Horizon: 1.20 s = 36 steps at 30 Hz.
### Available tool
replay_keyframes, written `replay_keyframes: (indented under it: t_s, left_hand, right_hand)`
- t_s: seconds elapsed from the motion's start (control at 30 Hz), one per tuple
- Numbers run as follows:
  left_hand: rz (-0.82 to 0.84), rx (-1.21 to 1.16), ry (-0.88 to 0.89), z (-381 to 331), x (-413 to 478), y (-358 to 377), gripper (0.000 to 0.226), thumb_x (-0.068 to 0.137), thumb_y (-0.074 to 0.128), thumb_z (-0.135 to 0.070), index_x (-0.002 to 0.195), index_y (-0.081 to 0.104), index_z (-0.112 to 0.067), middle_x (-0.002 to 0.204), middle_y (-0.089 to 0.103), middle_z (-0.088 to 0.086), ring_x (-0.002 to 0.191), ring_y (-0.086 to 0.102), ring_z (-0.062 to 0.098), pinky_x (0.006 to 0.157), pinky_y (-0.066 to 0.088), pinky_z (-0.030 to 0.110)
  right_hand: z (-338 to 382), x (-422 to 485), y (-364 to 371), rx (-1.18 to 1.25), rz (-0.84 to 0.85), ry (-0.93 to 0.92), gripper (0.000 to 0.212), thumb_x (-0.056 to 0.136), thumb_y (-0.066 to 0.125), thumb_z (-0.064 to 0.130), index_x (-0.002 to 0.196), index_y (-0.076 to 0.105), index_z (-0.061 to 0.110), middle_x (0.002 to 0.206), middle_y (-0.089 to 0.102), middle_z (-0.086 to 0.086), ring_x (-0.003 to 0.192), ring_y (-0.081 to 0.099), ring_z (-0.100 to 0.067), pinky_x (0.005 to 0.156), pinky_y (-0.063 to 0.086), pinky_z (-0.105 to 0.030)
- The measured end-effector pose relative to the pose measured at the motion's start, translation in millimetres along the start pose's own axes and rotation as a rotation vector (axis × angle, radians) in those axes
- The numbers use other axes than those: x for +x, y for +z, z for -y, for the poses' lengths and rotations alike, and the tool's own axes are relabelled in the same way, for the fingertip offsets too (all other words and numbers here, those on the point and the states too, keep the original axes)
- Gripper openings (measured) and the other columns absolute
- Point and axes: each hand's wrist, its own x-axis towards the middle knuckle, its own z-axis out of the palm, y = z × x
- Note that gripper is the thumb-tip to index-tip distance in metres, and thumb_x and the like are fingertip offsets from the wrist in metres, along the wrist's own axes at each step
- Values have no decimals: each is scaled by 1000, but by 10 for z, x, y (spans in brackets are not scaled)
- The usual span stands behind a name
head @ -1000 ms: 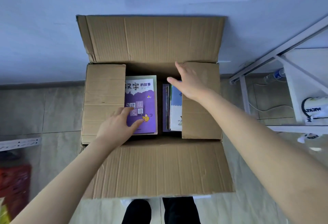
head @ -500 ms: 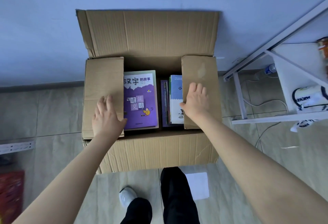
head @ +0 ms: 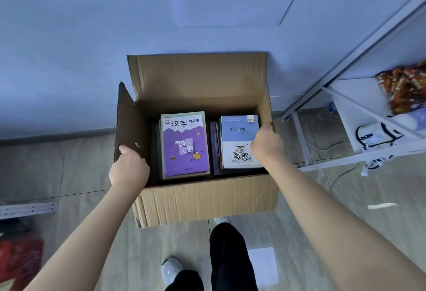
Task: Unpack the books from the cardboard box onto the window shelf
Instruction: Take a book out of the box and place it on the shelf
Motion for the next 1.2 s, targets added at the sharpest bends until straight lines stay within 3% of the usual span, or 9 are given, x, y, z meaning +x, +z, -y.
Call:
replay_keyframes:
  t_s: [0.07,0.13,0.2,0.3,0.43,0.53,0.87,1.07,1.2]
  left_hand:
    - [97,-51,-84,117,53,-16,82,89,59,-34,144,11,4,150,26,25,124,41,52,96,39,53]
    - [190,-1,-139,253,112,20,109,79,63,-55,150,-7,-10,159,-2,15,138,20,49,107,24,60]
    - [236,72,-149,358,176,109,120,70,60,-71,149,-15,-20,160,-9,9,143,6,43,110,13,65]
    - [213,148,-60,386,238,235,123,65,52,-81,150,-13,-21,161,-6,8,146,2,35,112,10,61]
    - [110,118,76,275,252,365,115,69,56,-75,150,6,-12,157,14,16,145,10,33,114,16,50]
    - [98,28,107,130,320,473,101,73,61,-65,144,24,-3,143,34,21,133,30,37,107,31,46]
    - [318,-189,-17,-226,739,1266,77,80,63,-52,131,37,-1,133,44,18,120,48,36,94,42,45]
    - [298,-309,-121,-284,896,1500,70,77,71,-45,124,42,-3,126,46,16,106,57,35,81,46,41]
    - [274,-315,-167,-260,925,1484,69,73,74,-46,120,46,-6,120,49,13,100,58,32,76,47,39]
  right_hand:
    - [-101,34,-29,-15,123,90,79,85,53,17,149,10,2,127,54,-18,112,54,-34,82,45,-35]
    - [-229,57,-32,-146,256,161,95,84,54,35,150,-11,16,157,13,-18,140,15,-46,108,19,-61]
    - [-316,79,61,-179,324,170,101,81,53,56,149,-15,25,160,-5,-12,142,-5,-47,108,4,-70]
    - [-216,69,268,-142,325,75,105,76,48,73,148,-15,30,160,-9,-6,143,-10,-43,106,2,-70]
    - [138,58,472,-32,338,-96,97,81,49,66,150,-7,26,160,5,-9,146,-4,-34,115,13,-53]
    - [416,106,612,88,339,-178,91,81,54,60,150,9,19,151,24,-11,142,9,-31,106,31,-43]
    - [873,477,1429,329,429,-144,73,85,58,50,140,36,7,144,39,-13,132,37,-31,103,39,-42]
    - [970,604,1811,507,455,-109,54,85,61,46,121,49,8,123,55,-9,108,58,-25,83,53,-38]
    - [961,639,1842,589,453,-66,50,82,67,44,113,51,7,114,62,-8,100,62,-26,82,54,-42]
